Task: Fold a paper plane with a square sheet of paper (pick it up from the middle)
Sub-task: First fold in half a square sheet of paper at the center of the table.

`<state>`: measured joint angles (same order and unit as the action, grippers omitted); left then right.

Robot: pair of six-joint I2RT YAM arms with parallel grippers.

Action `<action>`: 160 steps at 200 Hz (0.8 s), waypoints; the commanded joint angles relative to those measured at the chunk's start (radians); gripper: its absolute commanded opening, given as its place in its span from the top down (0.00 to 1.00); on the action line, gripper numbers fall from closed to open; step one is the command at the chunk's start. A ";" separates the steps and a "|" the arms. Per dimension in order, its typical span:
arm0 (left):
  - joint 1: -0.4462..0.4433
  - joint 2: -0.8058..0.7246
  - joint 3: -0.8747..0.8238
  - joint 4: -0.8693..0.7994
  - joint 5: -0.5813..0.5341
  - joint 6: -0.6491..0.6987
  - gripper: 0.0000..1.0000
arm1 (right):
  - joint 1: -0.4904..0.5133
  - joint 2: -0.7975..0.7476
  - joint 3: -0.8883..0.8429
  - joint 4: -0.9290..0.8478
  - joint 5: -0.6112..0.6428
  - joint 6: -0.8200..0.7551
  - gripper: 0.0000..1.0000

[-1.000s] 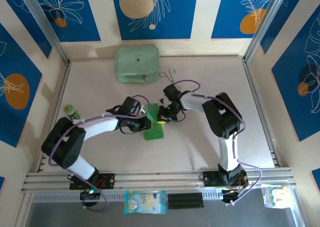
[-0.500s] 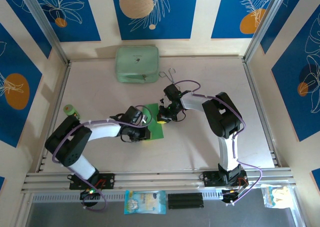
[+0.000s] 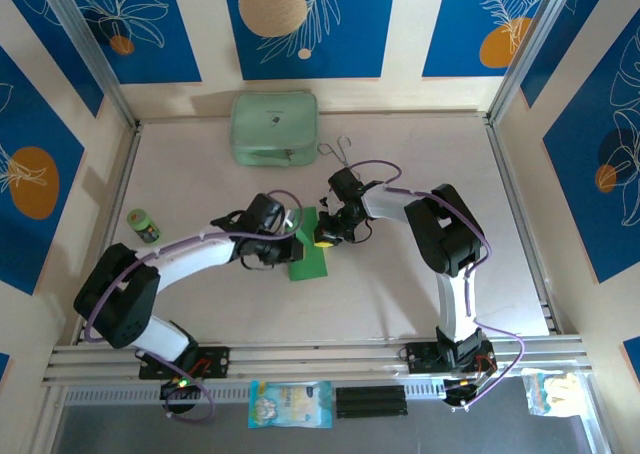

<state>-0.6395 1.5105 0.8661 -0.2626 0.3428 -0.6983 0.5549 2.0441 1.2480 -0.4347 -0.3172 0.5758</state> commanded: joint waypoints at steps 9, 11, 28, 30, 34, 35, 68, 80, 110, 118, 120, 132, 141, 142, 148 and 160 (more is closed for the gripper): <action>0.061 0.134 0.101 0.057 -0.022 0.050 0.83 | -0.030 0.134 -0.090 -0.123 0.334 -0.028 0.98; 0.065 0.143 0.106 0.064 -0.018 0.054 0.83 | -0.030 0.135 -0.091 -0.124 0.335 -0.027 0.98; 0.088 0.221 0.151 0.099 0.027 0.078 0.83 | -0.030 0.144 -0.084 -0.126 0.335 -0.030 0.98; 0.091 0.230 0.155 0.102 0.030 0.081 0.83 | -0.030 0.146 -0.083 -0.127 0.335 -0.029 0.98; 0.096 0.244 0.163 0.108 0.035 0.086 0.83 | -0.030 0.149 -0.080 -0.130 0.336 -0.032 0.98; 0.096 0.247 0.165 0.109 0.036 0.087 0.83 | -0.031 0.150 -0.080 -0.131 0.338 -0.032 0.98; 0.140 0.315 0.146 0.207 0.081 0.077 0.84 | -0.033 0.158 -0.078 -0.148 0.366 -0.047 0.98; 0.154 0.335 0.137 0.234 0.111 0.070 0.84 | -0.035 0.160 -0.075 -0.161 0.373 -0.051 0.98; 0.171 0.376 0.112 0.252 0.111 0.072 0.84 | -0.036 0.168 -0.072 -0.183 0.408 -0.055 0.98; 0.180 0.382 0.103 0.252 0.099 0.074 0.84 | -0.037 0.172 -0.072 -0.191 0.420 -0.057 0.99; 0.182 0.382 0.100 0.253 0.098 0.074 0.83 | -0.038 0.172 -0.071 -0.192 0.423 -0.057 0.99; 0.199 0.387 0.078 0.256 0.090 0.077 0.84 | -0.037 0.177 -0.071 -0.198 0.432 -0.059 0.99; 0.212 0.387 0.063 0.260 0.088 0.081 0.84 | -0.037 0.181 -0.069 -0.204 0.439 -0.058 0.99; 0.212 0.388 0.062 0.261 0.088 0.081 0.84 | -0.037 0.182 -0.068 -0.205 0.440 -0.057 0.99; 0.221 0.388 0.055 0.260 0.088 0.089 0.84 | -0.038 0.183 -0.068 -0.209 0.445 -0.059 0.99; 0.238 0.389 0.048 0.254 0.083 0.106 0.84 | -0.038 0.189 -0.064 -0.214 0.449 -0.059 0.99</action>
<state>-0.4511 1.8702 0.9569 0.0170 0.4606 -0.6445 0.5541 2.0583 1.2709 -0.4686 -0.3138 0.5362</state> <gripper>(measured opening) 0.165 0.048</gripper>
